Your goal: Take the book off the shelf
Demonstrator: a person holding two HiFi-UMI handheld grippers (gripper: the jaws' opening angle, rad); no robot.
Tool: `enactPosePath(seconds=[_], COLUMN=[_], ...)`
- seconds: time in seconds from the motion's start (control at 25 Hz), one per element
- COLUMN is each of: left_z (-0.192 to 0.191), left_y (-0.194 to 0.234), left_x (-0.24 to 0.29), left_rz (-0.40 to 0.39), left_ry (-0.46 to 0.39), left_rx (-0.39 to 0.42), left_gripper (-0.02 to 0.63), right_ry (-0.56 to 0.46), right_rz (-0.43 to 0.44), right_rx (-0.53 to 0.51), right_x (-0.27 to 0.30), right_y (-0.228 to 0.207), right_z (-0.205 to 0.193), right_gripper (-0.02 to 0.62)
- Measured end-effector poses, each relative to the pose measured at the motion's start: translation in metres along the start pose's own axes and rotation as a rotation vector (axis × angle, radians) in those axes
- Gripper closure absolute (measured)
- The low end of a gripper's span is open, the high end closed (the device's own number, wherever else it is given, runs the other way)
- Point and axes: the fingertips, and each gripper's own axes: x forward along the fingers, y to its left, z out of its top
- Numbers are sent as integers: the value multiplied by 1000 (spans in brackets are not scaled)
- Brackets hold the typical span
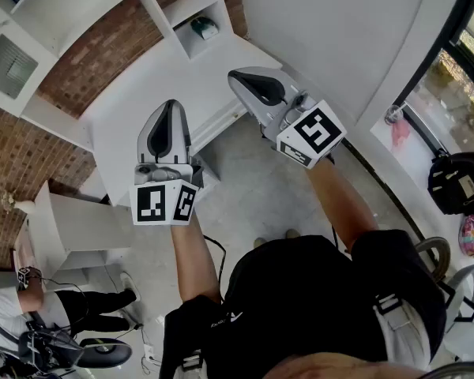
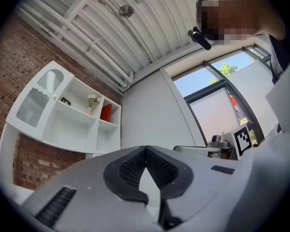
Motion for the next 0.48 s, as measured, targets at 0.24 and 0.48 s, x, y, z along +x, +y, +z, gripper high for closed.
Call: enactPosePath(seconds=[0.24, 0.48], left_z=[4, 3], left_y=[-11, -21], left_x=[1, 6], left_rz=[5, 22], left_ry=[-5, -5], left_rx=[3, -2], left_gripper=[607, 607], right_ry=[-14, -10], right_rz=[15, 50], right_rx=[32, 15], right_x=[-7, -15], right_y=[0, -3], right_z=[6, 9], right_gripper=[595, 595])
